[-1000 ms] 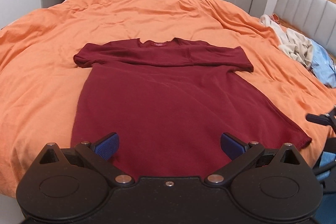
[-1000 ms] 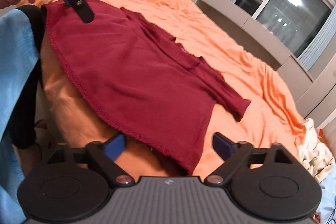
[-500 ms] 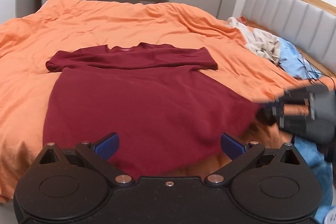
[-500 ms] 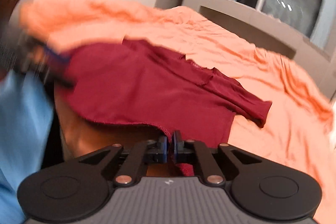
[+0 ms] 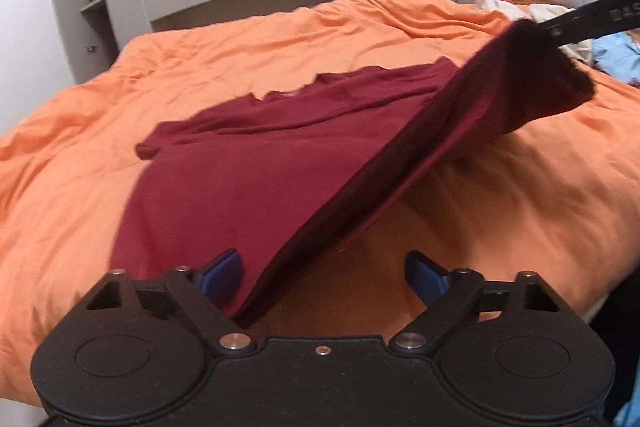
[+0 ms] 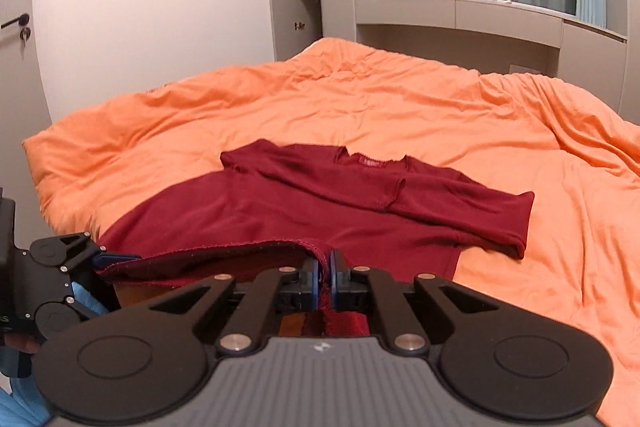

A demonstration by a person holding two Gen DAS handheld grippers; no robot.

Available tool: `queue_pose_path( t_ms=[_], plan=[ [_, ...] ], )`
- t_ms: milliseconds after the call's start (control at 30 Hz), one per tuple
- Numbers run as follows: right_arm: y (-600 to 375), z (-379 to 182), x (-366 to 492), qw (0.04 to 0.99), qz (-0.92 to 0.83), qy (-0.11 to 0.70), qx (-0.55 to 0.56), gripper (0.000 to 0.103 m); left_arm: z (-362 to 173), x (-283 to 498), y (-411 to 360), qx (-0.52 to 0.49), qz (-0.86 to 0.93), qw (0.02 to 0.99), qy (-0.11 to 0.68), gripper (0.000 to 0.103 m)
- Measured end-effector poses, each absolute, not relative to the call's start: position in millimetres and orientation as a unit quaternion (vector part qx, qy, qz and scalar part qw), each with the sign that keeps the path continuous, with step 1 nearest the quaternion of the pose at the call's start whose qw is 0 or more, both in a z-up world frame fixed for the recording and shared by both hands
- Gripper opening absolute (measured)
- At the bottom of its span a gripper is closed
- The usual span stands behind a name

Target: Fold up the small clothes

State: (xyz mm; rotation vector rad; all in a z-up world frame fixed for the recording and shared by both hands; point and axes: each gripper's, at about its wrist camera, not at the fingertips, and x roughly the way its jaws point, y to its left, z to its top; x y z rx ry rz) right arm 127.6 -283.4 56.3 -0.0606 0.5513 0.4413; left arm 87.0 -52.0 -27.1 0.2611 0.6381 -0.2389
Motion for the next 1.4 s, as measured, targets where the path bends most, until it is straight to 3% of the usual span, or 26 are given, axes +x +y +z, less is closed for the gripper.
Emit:
queue_pose_path(
  t_ms=[133, 200, 267, 467, 833, 1033, 1167, 1400],
  plan=[
    [-290.7, 58.0, 121.2, 0.945, 0.203, 0.255, -0.023, 0.006, -16.5, 91.3, -35.5, 0.120, -0.088, 0.942, 0.300, 0.078],
    [-295.4, 56.5, 118.9, 0.947, 0.197, 0.253, -0.013, 0.006, -11.2, 96.0, -26.6, 0.122, -0.070, 0.944, 0.298, 0.065],
    [-296.7, 53.8, 112.8, 0.951, 0.189, 0.246, -0.014, 0.006, -5.9, 100.7, -15.8, 0.121, -0.060, 0.947, 0.292, 0.040],
    [-291.2, 43.5, 81.2, 0.966, 0.160, 0.196, -0.048, 0.006, 9.9, 95.2, 10.4, 0.101, -0.065, 0.960, 0.253, 0.005],
    [-274.9, 60.9, 12.6, 0.984, 0.113, 0.094, -0.099, 0.004, 68.6, 45.6, 21.9, 0.079, -0.092, 0.982, 0.146, 0.003],
    [-280.4, 95.9, -17.7, 0.984, 0.130, 0.078, -0.098, 0.005, 114.9, 16.5, 28.4, 0.080, -0.131, 0.976, 0.156, 0.003],
    [-286.7, 102.1, 8.1, 0.982, 0.138, 0.087, -0.092, 0.005, 128.8, 39.0, 29.9, 0.072, -0.156, 0.968, 0.182, 0.004],
    [-297.3, 117.0, 112.1, 0.979, 0.143, 0.103, -0.103, 0.005, 160.6, 138.3, 9.5, 0.142, -0.190, 0.950, 0.201, 0.004]
  ],
)
